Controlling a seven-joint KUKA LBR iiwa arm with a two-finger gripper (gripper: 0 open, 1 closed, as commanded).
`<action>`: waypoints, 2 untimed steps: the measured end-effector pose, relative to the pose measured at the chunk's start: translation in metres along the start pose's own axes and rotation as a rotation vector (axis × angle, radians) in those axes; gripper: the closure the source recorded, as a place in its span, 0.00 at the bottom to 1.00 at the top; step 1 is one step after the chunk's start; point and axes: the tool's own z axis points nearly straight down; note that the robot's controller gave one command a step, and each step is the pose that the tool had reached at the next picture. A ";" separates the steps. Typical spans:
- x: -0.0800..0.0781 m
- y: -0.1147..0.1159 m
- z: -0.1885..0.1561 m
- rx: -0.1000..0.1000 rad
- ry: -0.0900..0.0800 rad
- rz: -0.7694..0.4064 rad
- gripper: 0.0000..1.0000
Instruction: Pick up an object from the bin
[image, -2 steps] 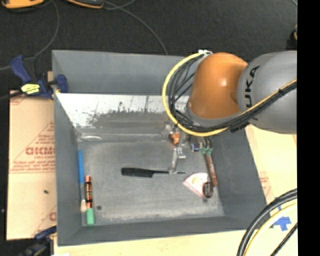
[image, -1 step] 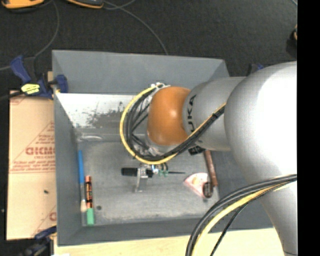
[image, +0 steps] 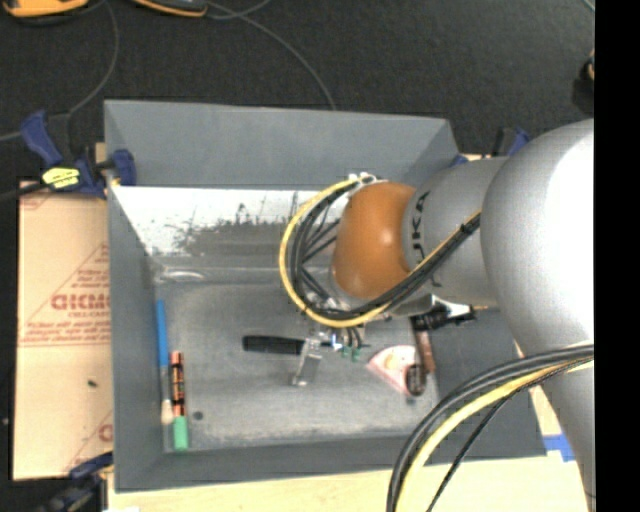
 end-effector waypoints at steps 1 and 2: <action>-0.006 0.050 0.003 -0.003 0.007 -0.206 0.00; -0.040 0.038 0.000 -0.002 -0.005 0.036 0.00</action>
Offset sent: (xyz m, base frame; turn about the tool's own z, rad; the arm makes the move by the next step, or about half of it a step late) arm 0.0460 0.0284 -0.0007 0.0379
